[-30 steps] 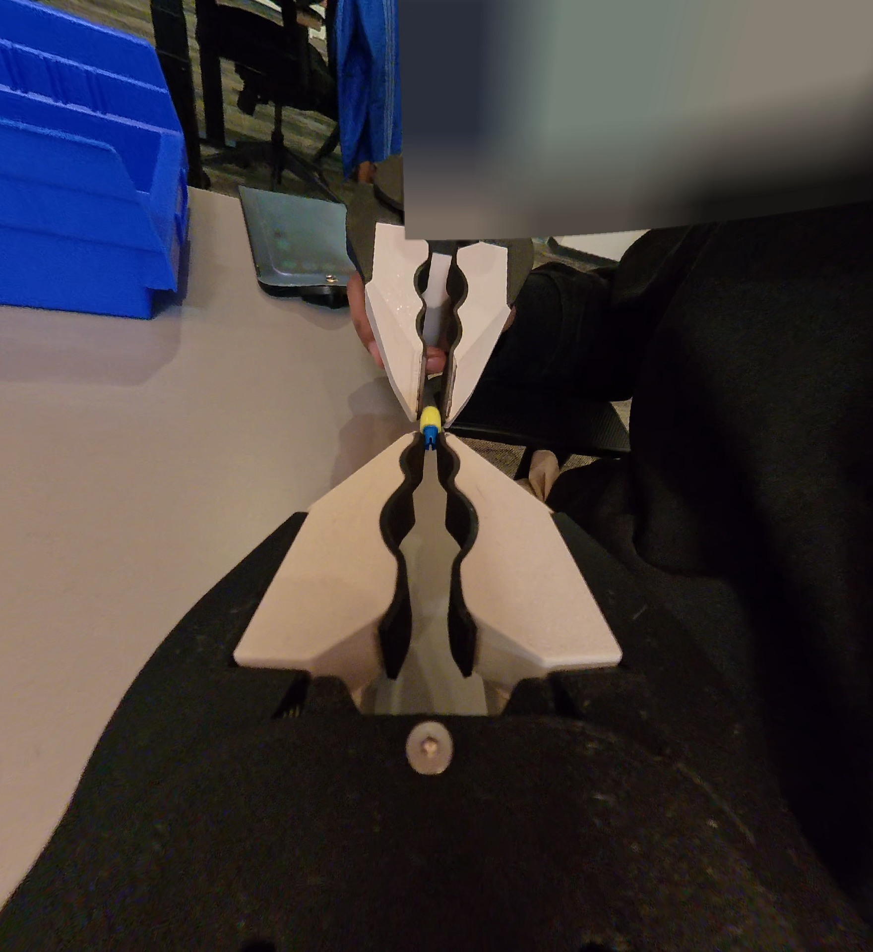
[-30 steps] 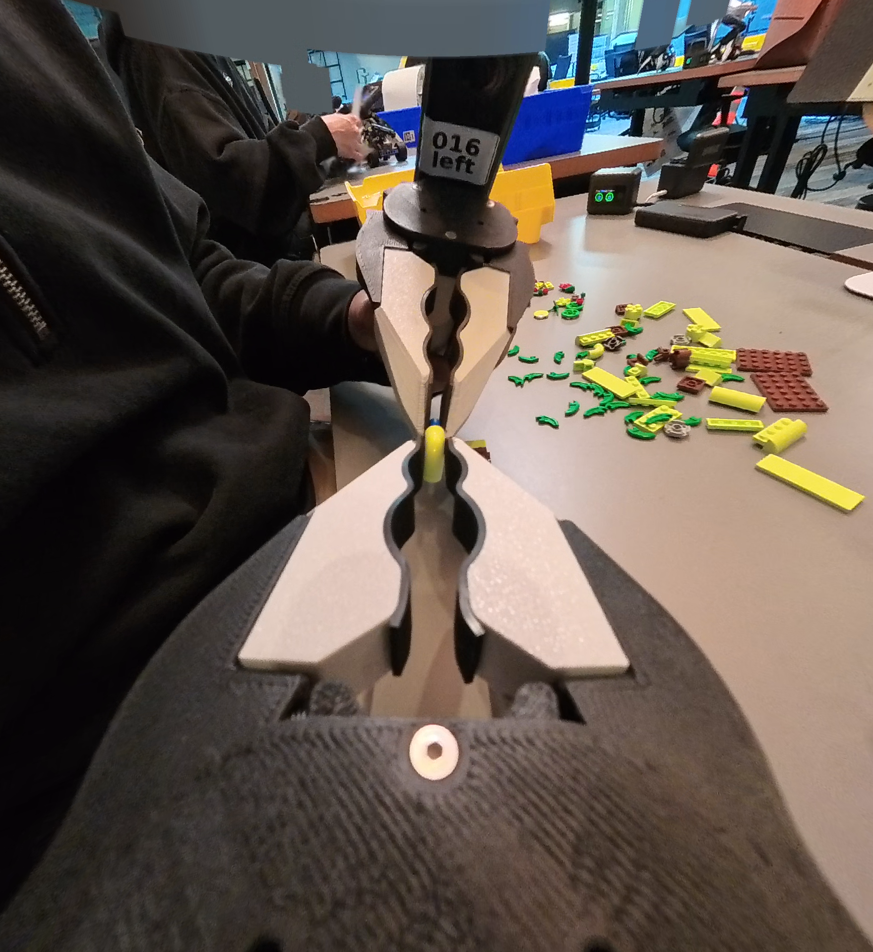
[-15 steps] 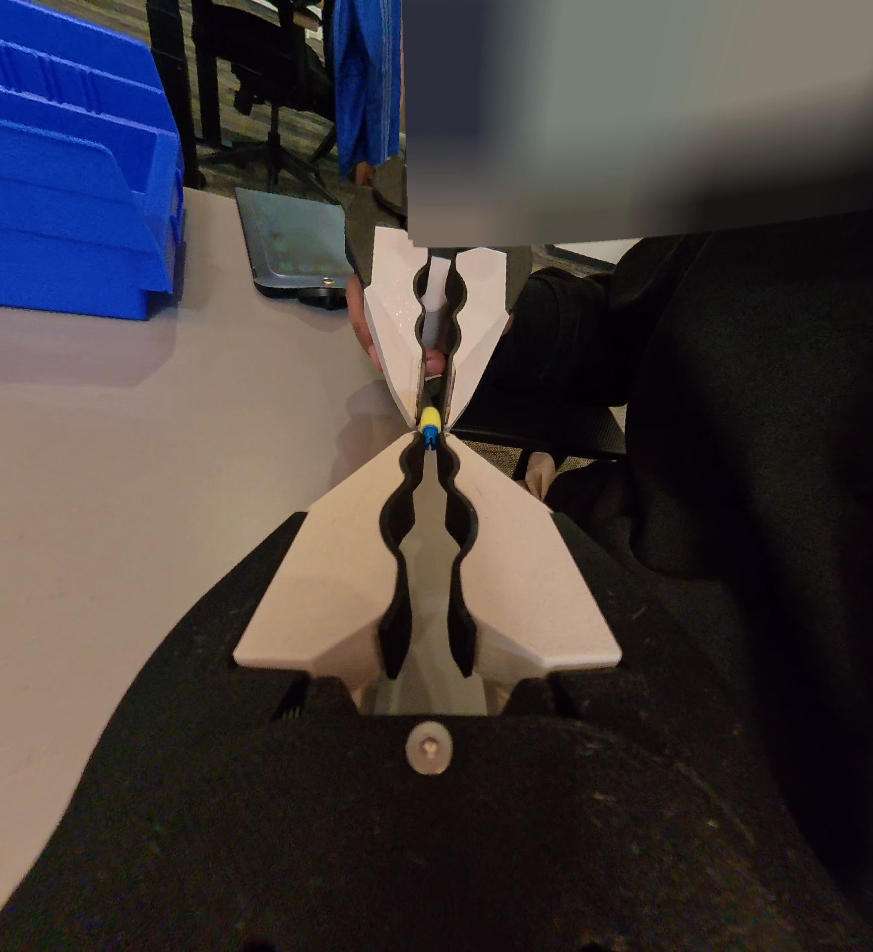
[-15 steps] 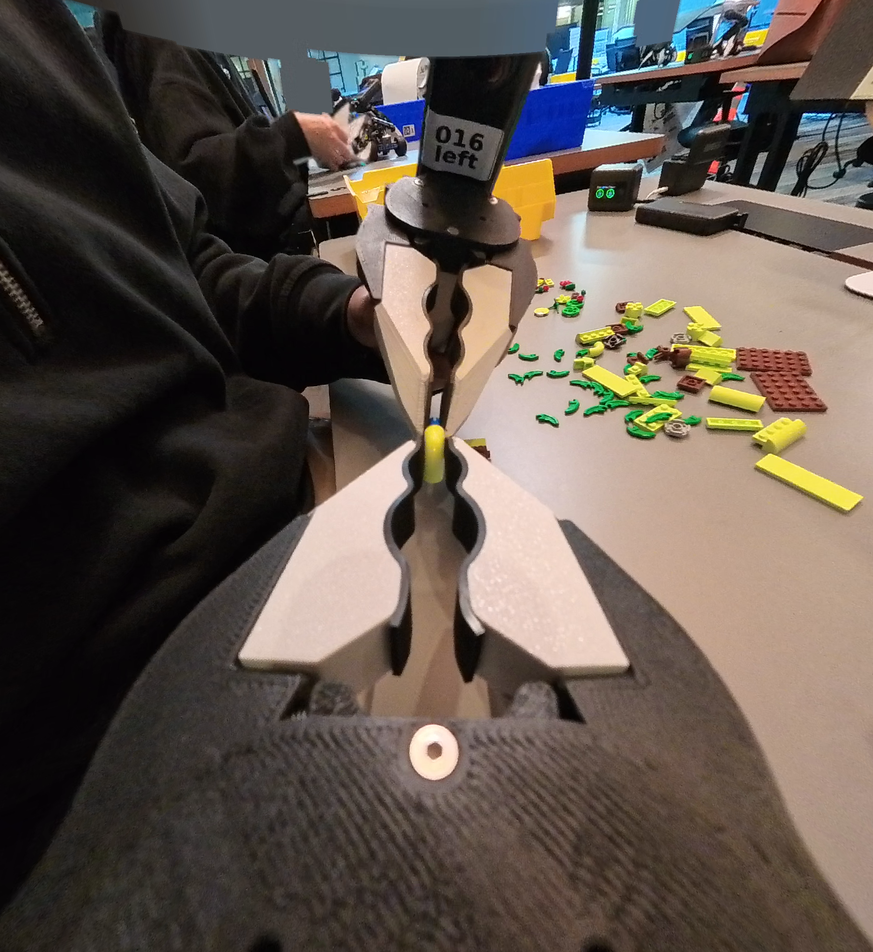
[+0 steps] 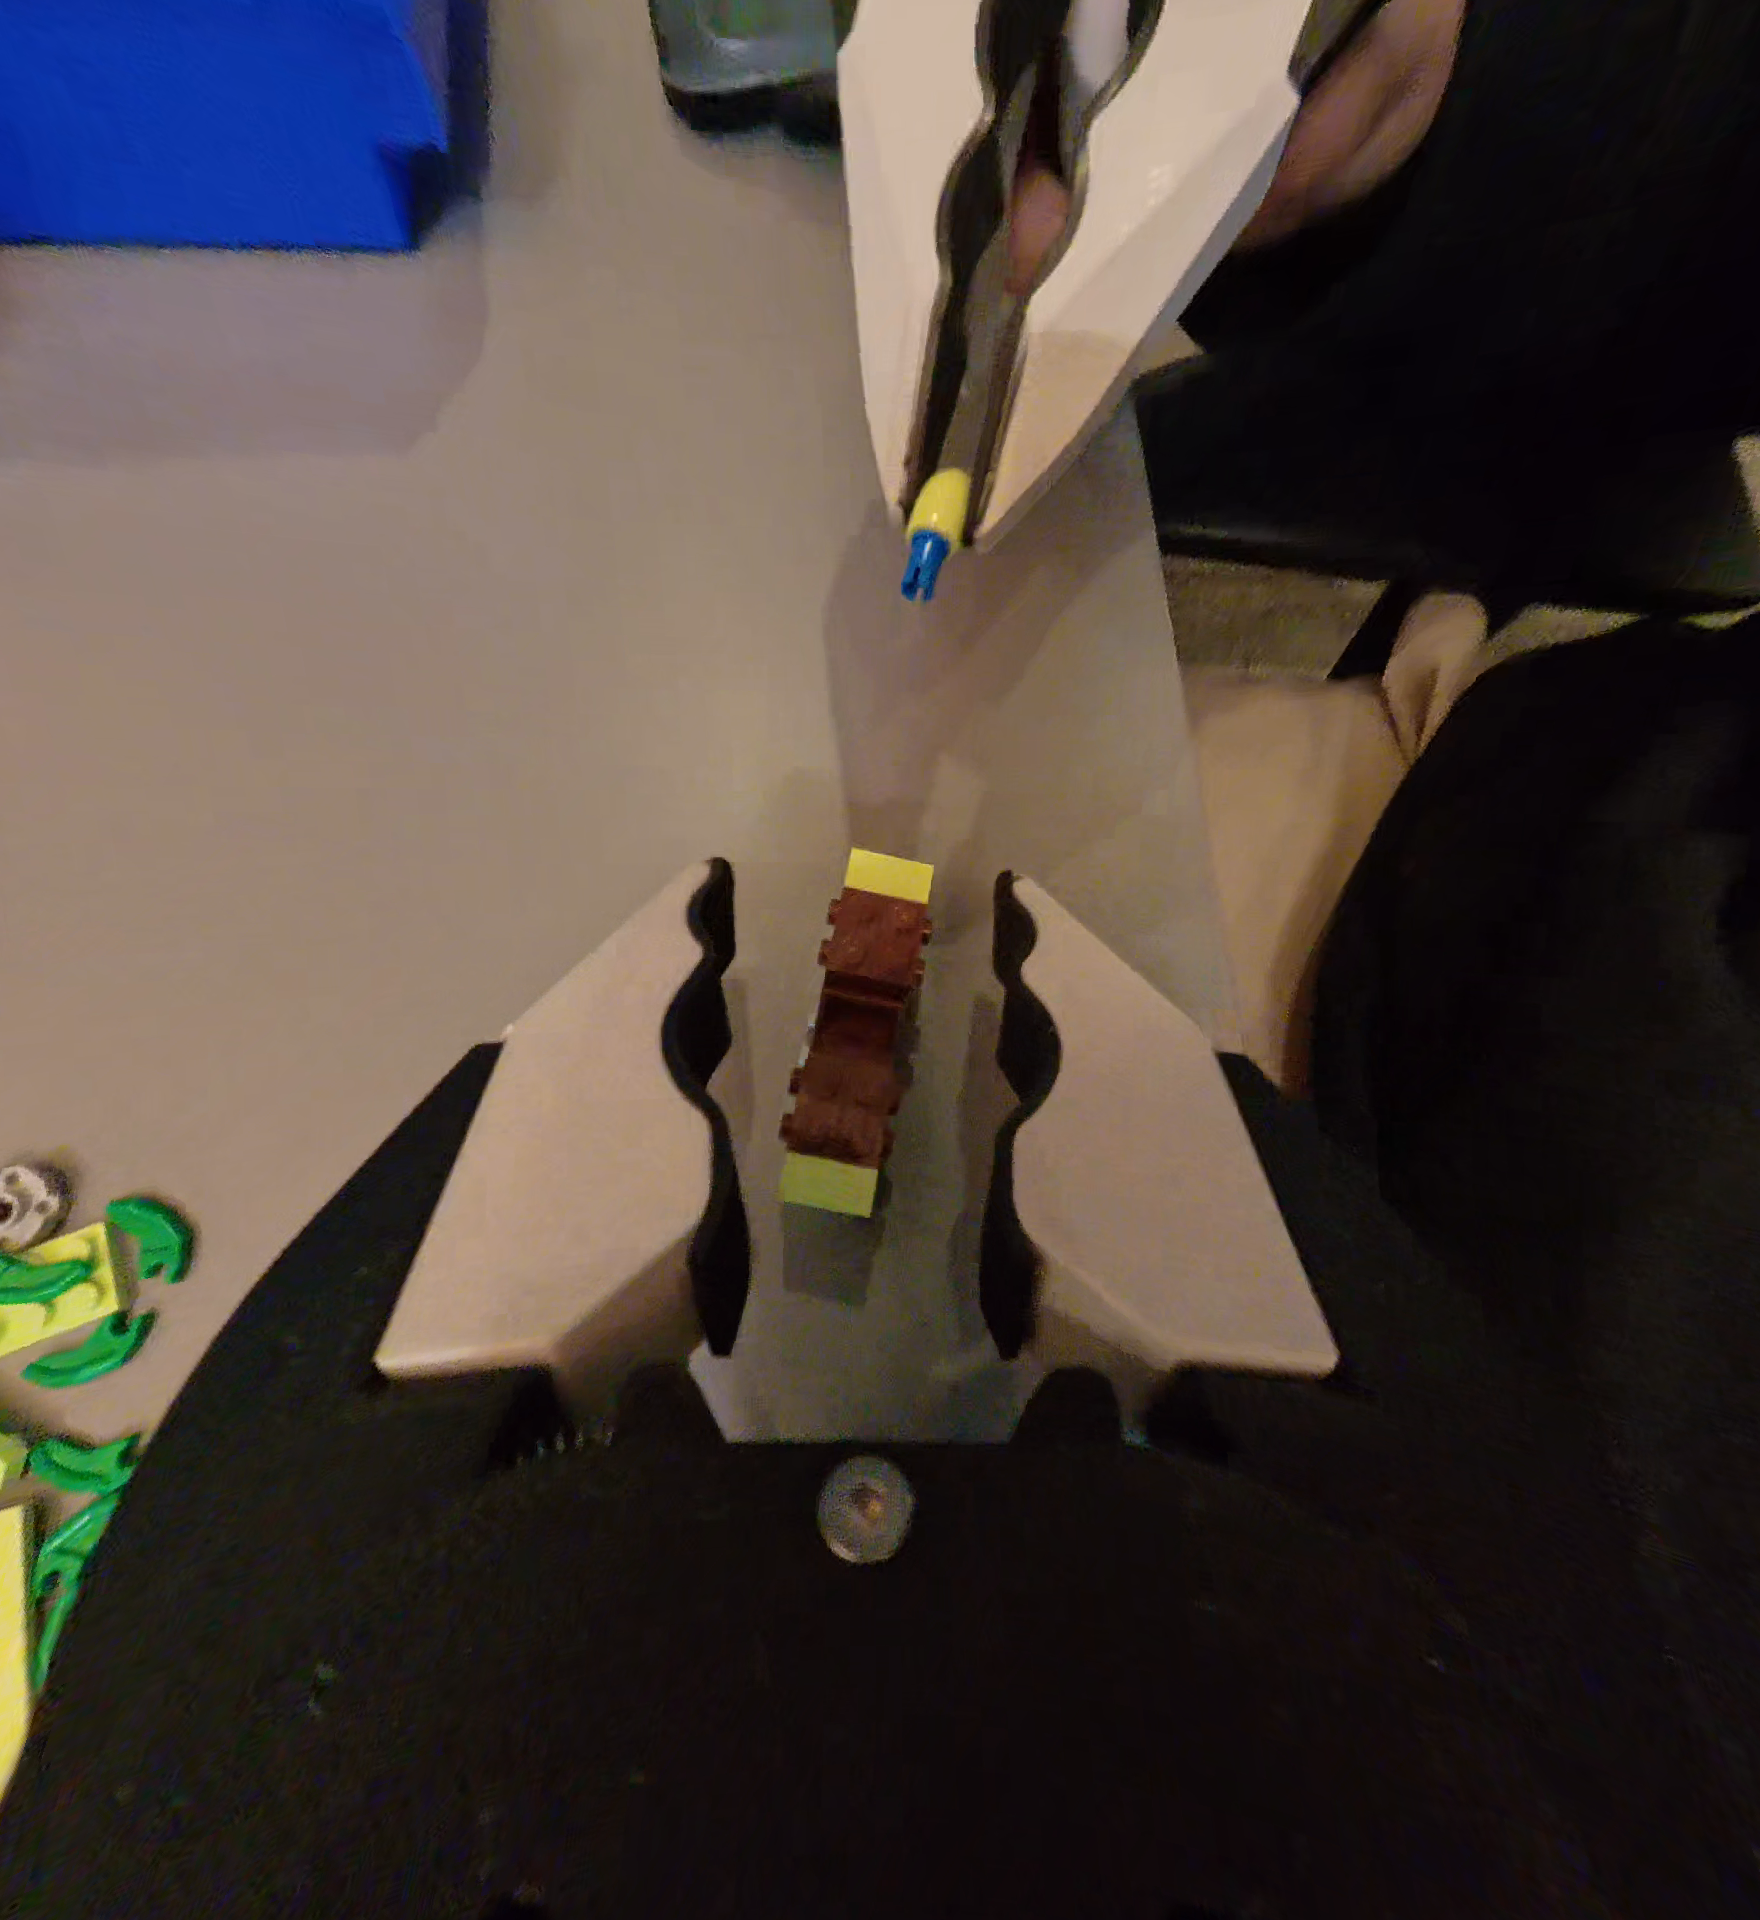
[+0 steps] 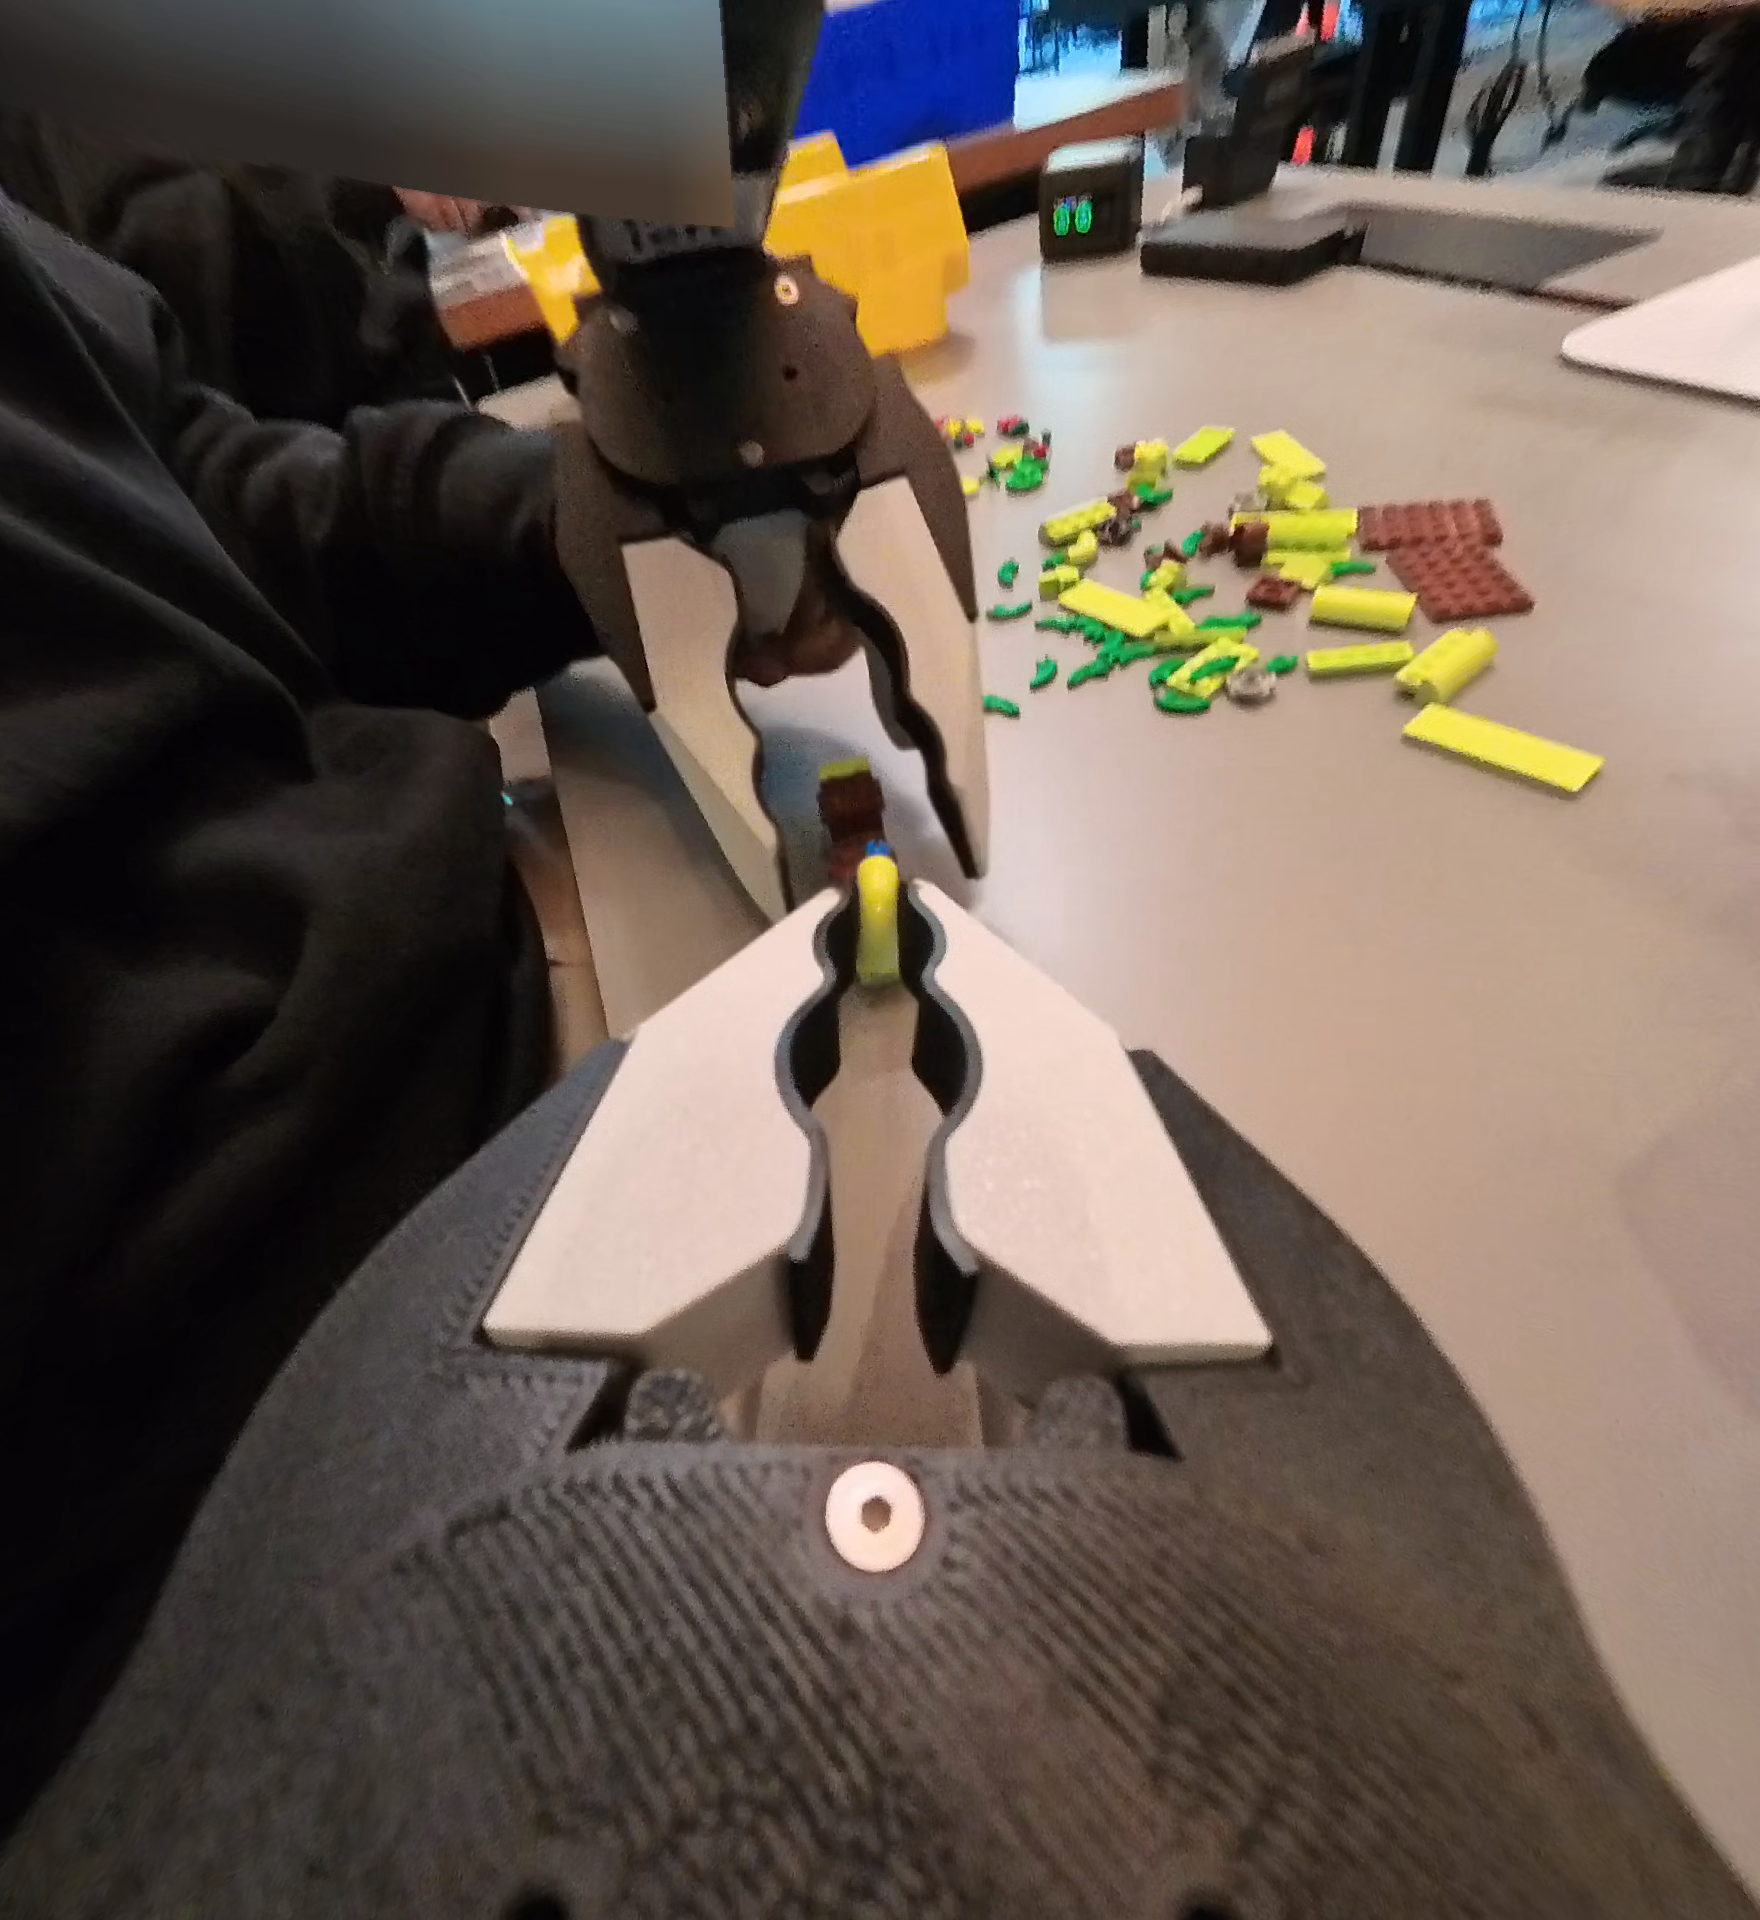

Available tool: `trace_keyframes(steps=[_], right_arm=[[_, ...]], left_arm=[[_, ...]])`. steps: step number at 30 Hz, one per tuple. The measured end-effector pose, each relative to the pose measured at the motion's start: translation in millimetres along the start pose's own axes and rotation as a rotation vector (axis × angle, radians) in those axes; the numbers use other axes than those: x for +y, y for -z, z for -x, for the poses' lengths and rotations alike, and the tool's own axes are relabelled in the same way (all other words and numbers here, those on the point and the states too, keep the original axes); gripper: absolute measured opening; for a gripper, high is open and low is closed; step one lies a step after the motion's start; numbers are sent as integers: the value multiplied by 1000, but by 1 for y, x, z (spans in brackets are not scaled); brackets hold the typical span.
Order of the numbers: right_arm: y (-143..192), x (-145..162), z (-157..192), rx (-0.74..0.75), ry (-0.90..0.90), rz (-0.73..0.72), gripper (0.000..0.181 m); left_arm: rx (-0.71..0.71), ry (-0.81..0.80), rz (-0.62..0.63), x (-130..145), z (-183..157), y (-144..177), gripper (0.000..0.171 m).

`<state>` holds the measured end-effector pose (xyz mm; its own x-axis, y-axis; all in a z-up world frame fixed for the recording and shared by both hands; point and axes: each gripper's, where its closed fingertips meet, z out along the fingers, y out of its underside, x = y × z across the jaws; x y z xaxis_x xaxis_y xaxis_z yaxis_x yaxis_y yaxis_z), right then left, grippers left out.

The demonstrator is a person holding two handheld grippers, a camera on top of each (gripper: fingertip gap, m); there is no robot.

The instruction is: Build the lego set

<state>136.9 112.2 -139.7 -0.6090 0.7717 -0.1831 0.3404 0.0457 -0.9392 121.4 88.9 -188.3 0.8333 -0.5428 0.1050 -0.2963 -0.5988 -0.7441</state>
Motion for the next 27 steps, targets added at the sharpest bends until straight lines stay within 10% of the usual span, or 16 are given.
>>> trace_keyframes(steps=[6,27], right_arm=[[-16,25,0,19,35,151,5],[-30,21,12,-84,44,160,5]], left_arm=[[11,-31,86,15,-3,-13,21],[124,0,-95,0,-15,0,19]])
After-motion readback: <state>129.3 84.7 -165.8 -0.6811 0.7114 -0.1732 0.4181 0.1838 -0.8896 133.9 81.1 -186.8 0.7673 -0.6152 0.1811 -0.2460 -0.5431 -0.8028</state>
